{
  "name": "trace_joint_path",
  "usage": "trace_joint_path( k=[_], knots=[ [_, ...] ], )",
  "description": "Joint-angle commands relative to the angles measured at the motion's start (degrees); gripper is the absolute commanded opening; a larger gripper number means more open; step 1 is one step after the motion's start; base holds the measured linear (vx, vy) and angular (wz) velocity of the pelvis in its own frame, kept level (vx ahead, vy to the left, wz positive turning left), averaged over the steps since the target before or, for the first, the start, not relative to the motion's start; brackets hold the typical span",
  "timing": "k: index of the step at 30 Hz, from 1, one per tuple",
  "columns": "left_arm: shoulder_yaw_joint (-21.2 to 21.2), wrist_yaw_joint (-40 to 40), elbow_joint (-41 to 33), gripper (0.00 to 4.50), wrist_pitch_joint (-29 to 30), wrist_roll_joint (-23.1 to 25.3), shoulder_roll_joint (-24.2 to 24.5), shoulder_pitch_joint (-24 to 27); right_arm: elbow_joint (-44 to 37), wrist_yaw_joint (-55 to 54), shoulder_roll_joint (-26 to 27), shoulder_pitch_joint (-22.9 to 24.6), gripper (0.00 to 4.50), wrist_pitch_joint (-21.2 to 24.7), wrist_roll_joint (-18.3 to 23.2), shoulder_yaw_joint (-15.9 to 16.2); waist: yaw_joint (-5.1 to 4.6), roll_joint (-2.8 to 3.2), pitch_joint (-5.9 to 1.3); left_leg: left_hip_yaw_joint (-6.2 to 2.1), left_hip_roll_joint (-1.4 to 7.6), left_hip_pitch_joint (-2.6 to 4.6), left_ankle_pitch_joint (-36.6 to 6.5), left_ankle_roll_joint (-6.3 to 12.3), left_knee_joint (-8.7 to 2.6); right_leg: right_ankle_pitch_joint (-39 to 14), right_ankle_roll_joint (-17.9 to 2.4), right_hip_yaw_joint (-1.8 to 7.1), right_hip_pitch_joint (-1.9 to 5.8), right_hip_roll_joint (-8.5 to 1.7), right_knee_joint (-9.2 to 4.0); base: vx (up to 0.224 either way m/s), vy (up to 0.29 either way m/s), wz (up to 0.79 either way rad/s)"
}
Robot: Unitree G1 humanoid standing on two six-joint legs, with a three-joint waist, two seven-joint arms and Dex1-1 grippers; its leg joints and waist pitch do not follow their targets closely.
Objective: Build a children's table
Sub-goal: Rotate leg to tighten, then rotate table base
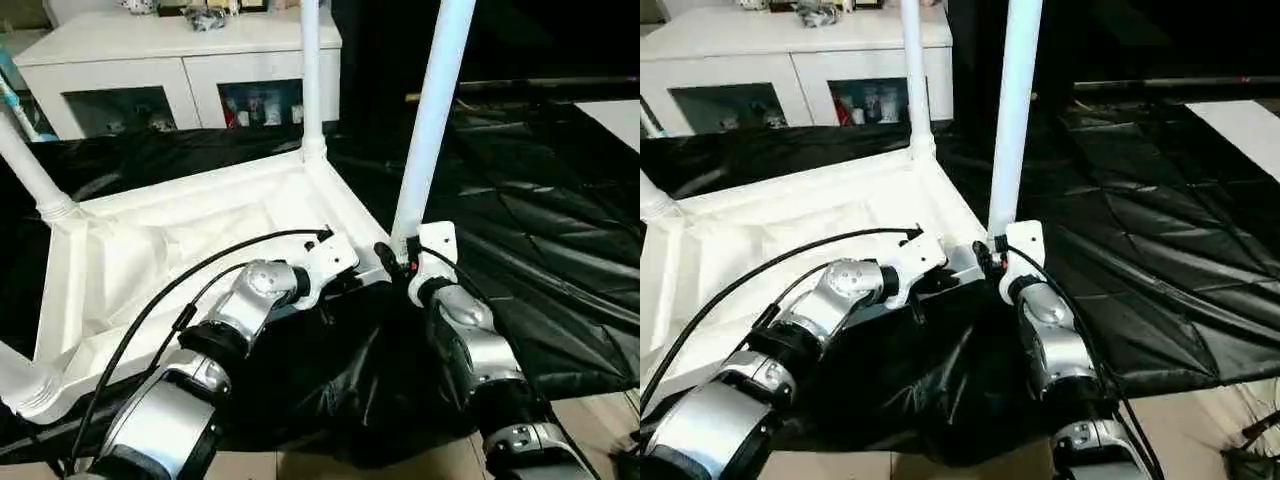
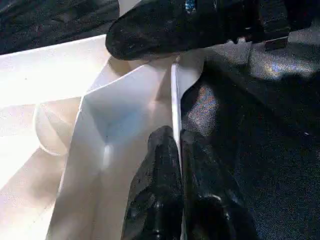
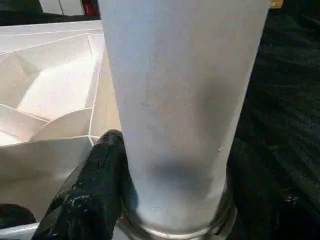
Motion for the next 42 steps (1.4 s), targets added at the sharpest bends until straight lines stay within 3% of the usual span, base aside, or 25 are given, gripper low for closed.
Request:
trace_joint_path(
  k=[1,7,8,15,16,17,20,22,23,24,25,27,28,29,31,32,33,34,35,36,37,38,39,40,42],
  knots=[
    [-0.8,1.8,2.9,0.0,-1.3,1.3,-1.0,-0.4,-0.6,2.5,1.9,1.1,3.35,1.0,0.2,3.1,-0.05,-0.7,-2.32,-1.47,1.97,-0.08,-16.8,2.74,-4.63,-20.2,-9.0,2.49,2.2,-3.36,-5.87,0.0,0.0,0.0],
    [-0.2,1.4,4.0,0.0,-3.1,1.1,-0.5,-0.1,-2.9,1.6,-0.6,2.0,3.82,0.6,-1.3,2.4,-0.06,-0.87,-2.17,-1.52,2.12,0.07,-17.8,2.62,-4.82,-23.8,-7.8,2.47,1.85,-3.41,-6.37,0.0,0.0,0.0],
    [-0.1,1.3,4.3,0.0,-3.5,1.0,-0.5,-0.2,-4.1,3.9,-1.8,2.5,4.07,0.9,-0.6,2.4,-0.01,-0.88,-2.2,-1.57,2.11,-0.01,-17.5,2.7,-4.86,-23.7,-7.5,2.45,2.04,-3.38,-6.35,0.0,0.0,0.0],
    [1.3,2.9,5.9,0.0,-5.7,0.2,-0.4,-0.5,-16.8,21.9,-11.7,8.5,4.07,2.6,4.6,4.1,0.84,-1.17,-2.43,-1.37,2.34,-0.24,-14.1,5.4,-4.51,-18.7,-7.5,2.51,2.46,-3.35,-6.09,0.0,0.0,0.0],
    [2.1,3.6,6.2,0.0,-5.8,-0.3,-0.5,-0.6,-19.1,23.9,-13.5,9.7,4.07,2.2,5.2,4.0,0.96,-1.22,-2.39,-1.39,2.27,-0.64,-13.4,5.83,-4.49,-18.1,-7.5,2.42,2.7,-3.34,-5.99,0.0,0.0,0.0],
    [3.0,2.9,6.1,0.0,-5.6,-1.3,-0.5,-0.7,-21.4,26.2,-15.2,10.8,4.07,2.3,6.7,3.5,1.17,-1.28,-2.41,-1.33,2.2,-0.62,-13.4,6.22,-4.42,-19.9,-7.0,2.31,2.64,-3.36,-6.23,0.0,0.0,0.0],
    [4.9,1.0,5.6,0.56,-4.6,-3.5,-0.2,-0.7,-25.8,31.3,-18.5,12.7,4.14,3.7,10.1,2.5,1.37,-1.54,-2.58,-1.44,2.13,-0.94,-11.7,6.47,-4.3,-21.2,-6.7,2.21,2.75,-3.48,-6.15,0.0,0.0,0.0],
    [5.3,0.6,5.5,0.67,-4.4,-4.0,-0.1,-0.7,-26.8,32.7,-19.1,13.2,4.14,4.3,10.8,2.4,1.55,-1.52,-2.49,-1.24,2.15,-0.77,-11.5,7.03,-4.06,-20.3,-7.6,2.32,2.37,-3.44,-6.19,0.0,0.0,0.0],
    [6.1,0.3,4.7,0.75,-5.5,-4.8,0.6,-0.4,-29.1,36.2,-20.6,14.2,4.14,5.9,12.3,3.0,1.66,-1.89,-2.61,-1.26,2.11,-1.04,-10.9,7.36,-4.04,-20.0,-7.8,2.11,2.64,-3.36,-6.06,0.0,0.0,0.0],
    [6.6,-0.1,4.0,0.86,-6.7,-5.4,1.0,-0.1,-30.3,37.6,-21.3,14.7,4.14,6.7,12.9,3.5,1.8,-1.7,-2.63,-1.31,2.32,-0.92,-10.6,7.49,-4.06,-19.5,-7.9,2.18,2.49,-3.44,-6.03,0.0,0.0,0.0],
    [6.6,-0.1,4.0,0.97,-6.7,-5.4,1.0,-0.1,-30.3,37.6,-21.3,14.7,4.14,6.7,12.9,3.5,1.81,-1.59,-2.69,-1.35,2.47,-0.89,-10.4,7.56,-4.04,-18.5,-8.3,2.18,2.41,-3.42,-5.9,0.0,0.0,0.0],
    [9.0,-2.7,0.3,1.09,-7.9,-8.7,2.0,1.4,-30.4,36.7,-20.6,14.1,4.14,7.3,12.4,4.3,1.59,-1.63,-2.99,-1.48,2.7,-1.31,-8.0,7.62,-3.88,-11.0,-10.4,2.02,2.62,-3.4,-4.98,0.0,0.0,0.0],
    [9.4,-3.2,-0.3,1.15,-7.8,-9.2,2.1,1.7,-30.2,36.2,-20.4,13.8,4.14,7.3,12.2,4.3,1.37,-1.92,-2.91,-1.54,2.73,-1.59,-7.4,7.77,-3.86,-8.7,-11.6,1.97,2.72,-3.54,-4.51,0.0,0.0,0.0],
    [10.9,-5.5,-3.5,1.23,-6.4,-11.5,2.8,3.1,-29.3,34.5,-19.2,12.9,4.14,7.4,11.7,4.6,1.3,-1.8,-3.16,-1.45,2.83,-1.29,-6.6,7.86,-3.67,-6.2,-12.7,1.99,2.52,-3.45,-4.2,0.053,0.022,-0.03],
    [11.5,-9.9,-10.2,1.44,-2.1,-14.2,5.1,6.4,-27.9,32.2,-17.6,11.4,4.14,7.7,10.4,5.4,1.27,-2.33,-3.54,-1.39,2.98,-1.09,-3.7,8.27,-3.35,-0.5,-14.9,2.14,2.6,-3.61,-3.02,0.053,0.019,-0.02],
    [11.4,-11.1,-11.9,1.51,-0.8,-14.7,5.8,7.4,-27.5,31.6,-17.2,11.1,4.14,7.6,9.9,5.6,1.16,-1.93,-3.7,-1.22,2.83,-1.17,-0.7,9.48,-3.01,4.3,-16.1,2.14,2.33,-3.31,-2.41,0.0,0.0,0.0],
    [10.4,-14.2,-16.5,1.55,2.2,-15.1,8.2,10.2,-26.7,30.7,-16.2,10.4,4.14,7.3,9.2,6.1,1.19,-2.0,-3.78,-1.04,2.87,-0.98,0.8,10.82,-2.65,6.8,-16.8,2.17,2.08,-3.29,-2.08,0.0,0.0,0.0],
    [9.8,-15.6,-19.6,1.66,4.2,-14.8,10.5,12.3,-26.0,29.9,-15.4,9.8,4.14,7.7,8.8,6.3,1.35,-2.35,-3.68,-0.76,2.83,-0.97,1.6,11.95,-2.48,7.5,-16.8,2.22,1.87,-3.15,-2.12,0.0,0.0,0.0],
    [9.4,-16.9,-22.9,1.66,6.5,-14.6,13.2,14.8,-24.8,29.2,-14.6,9.0,4.14,7.7,8.4,6.5,1.37,-2.12,-3.62,-0.77,2.73,-1.19,2.2,12.45,-2.41,7.4,-16.5,2.19,1.85,-3.03,-2.02,0.0,0.0,0.0],
    [9.2,-18.7,-26.7,1.8,9.1,-14.9,16.4,17.4,-23.3,28.8,-13.8,8.0,4.14,7.6,7.8,7.0,1.36,-2.6,-3.69,-0.74,2.97,-1.04,2.0,12.18,-2.41,7.1,-16.6,2.21,1.86,-3.22,-1.86,0.0,0.0,0.0],
    [9.2,-18.7,-26.7,1.92,9.1,-14.9,16.4,17.4,-23.3,28.8,-13.8,8.0,4.14,7.6,7.8,7.0,1.44,-2.42,-3.64,-0.96,3.06,-1.18,1.8,11.94,-2.56,5.9,-16.7,2.2,1.85,-3.51,-1.73,0.0,0.0,0.0],
    [9.2,-19.6,-28.2,1.99,10.1,-15.2,17.7,18.4,-22.8,28.8,-13.6,7.7,4.14,7.4,7.6,7.2,1.36,-2.2,-2.94,-0.66,2.97,-0.94,-2.6,9.76,-2.94,-0.6,-15.5,2.29,1.41,-3.14,-2.52,0.0,0.0,0.0],
    [9.5,-21.7,-32.9,1.99,13.1,-16.7,20.0,20.8,-21.5,29.0,-13.2,6.9,4.14,7.0,7.1,7.7,1.34,-2.94,-2.83,-0.49,2.94,-0.81,-3.7,9.13,-3.11,-2.3,-15.0,2.31,1.38,-2.95,-2.84,0.0,0.0,0.0],
    [9.6,-22.7,-36.0,2.12,15.2,-17.8,21.2,22.1,-20.8,29.3,-13.1,6.5,4.14,6.7,6.9,8.0,1.31,-3.04,-2.62,-0.66,3.19,-0.95,-5.9,7.17,-3.55,-5.2,-14.5,2.45,1.58,-3.25,-2.75,0.0,0.0,0.0],
    [9.5,-24.2,-42.6,2.25,19.5,-20.0,23.2,24.6,-18.9,29.1,-12.8,5.2,4.14,6.1,6.4,8.4,1.23,-2.54,-2.4,-0.57,3.1,-0.53,-8.4,4.8,-3.75,-7.9,-13.8,2.6,1.17,-2.96,-3.09,0.0,0.0,0.0]
  ],
)
